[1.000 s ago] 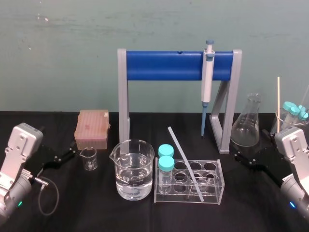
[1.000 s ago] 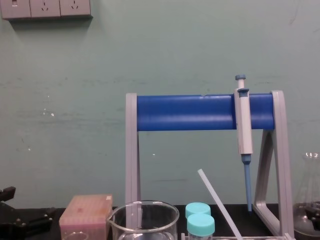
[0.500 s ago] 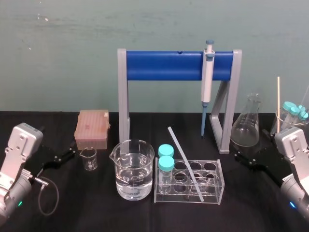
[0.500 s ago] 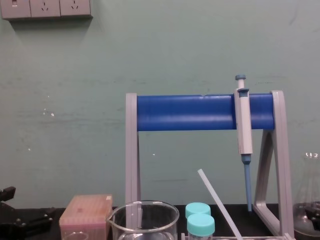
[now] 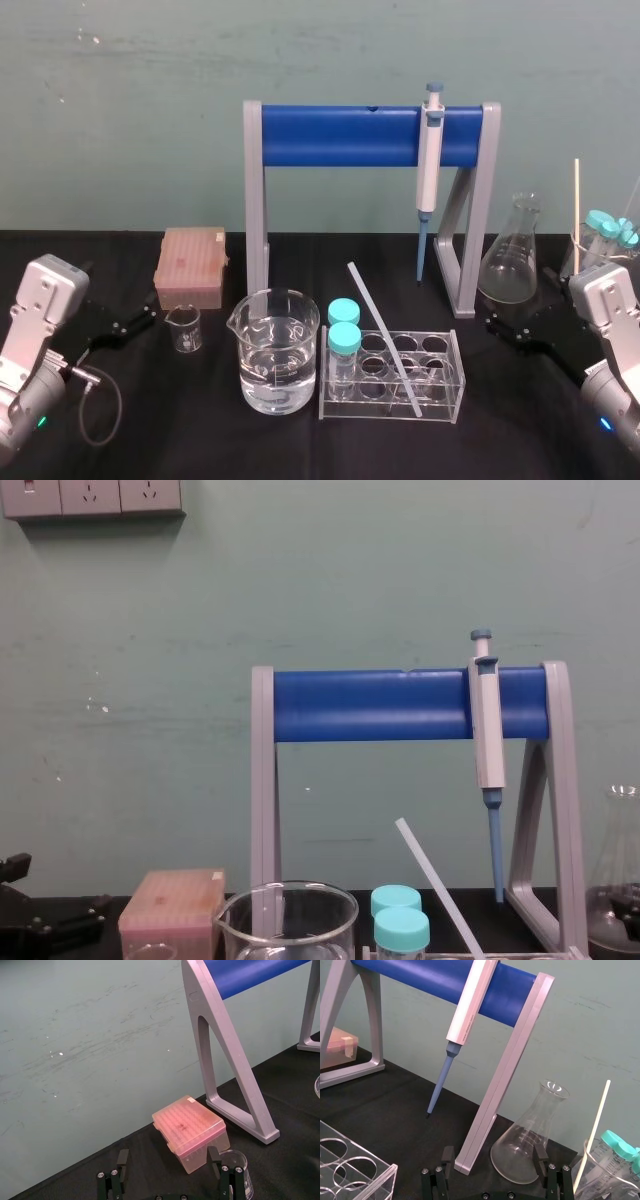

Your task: Pick up the stirring rod with one hand, then place it down.

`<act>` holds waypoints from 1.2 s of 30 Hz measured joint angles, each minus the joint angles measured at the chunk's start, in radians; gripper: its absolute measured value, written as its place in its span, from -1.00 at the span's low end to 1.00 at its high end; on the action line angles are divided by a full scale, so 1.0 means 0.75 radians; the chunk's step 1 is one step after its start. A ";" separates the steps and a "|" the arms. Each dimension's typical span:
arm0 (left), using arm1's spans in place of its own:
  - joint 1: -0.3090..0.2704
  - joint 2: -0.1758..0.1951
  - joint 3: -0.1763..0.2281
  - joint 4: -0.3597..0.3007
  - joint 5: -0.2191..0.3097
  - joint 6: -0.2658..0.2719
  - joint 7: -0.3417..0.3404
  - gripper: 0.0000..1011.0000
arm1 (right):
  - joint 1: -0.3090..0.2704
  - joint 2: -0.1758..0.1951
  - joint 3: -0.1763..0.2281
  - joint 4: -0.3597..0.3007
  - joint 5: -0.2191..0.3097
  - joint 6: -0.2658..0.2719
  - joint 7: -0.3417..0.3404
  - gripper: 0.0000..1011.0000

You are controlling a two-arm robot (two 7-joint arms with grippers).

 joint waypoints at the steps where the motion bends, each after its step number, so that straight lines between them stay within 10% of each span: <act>1: 0.000 0.000 0.000 0.000 0.000 0.000 0.000 0.98 | 0.000 0.000 0.000 0.000 0.000 0.000 0.000 0.98; 24: 0.000 0.000 0.000 0.000 0.000 0.000 0.000 0.98 | -0.001 -0.003 0.012 0.000 0.011 0.002 0.019 0.98; 36: 0.000 0.000 0.000 0.000 0.000 0.000 0.000 0.98 | 0.021 -0.068 0.118 -0.100 0.362 0.115 0.349 0.98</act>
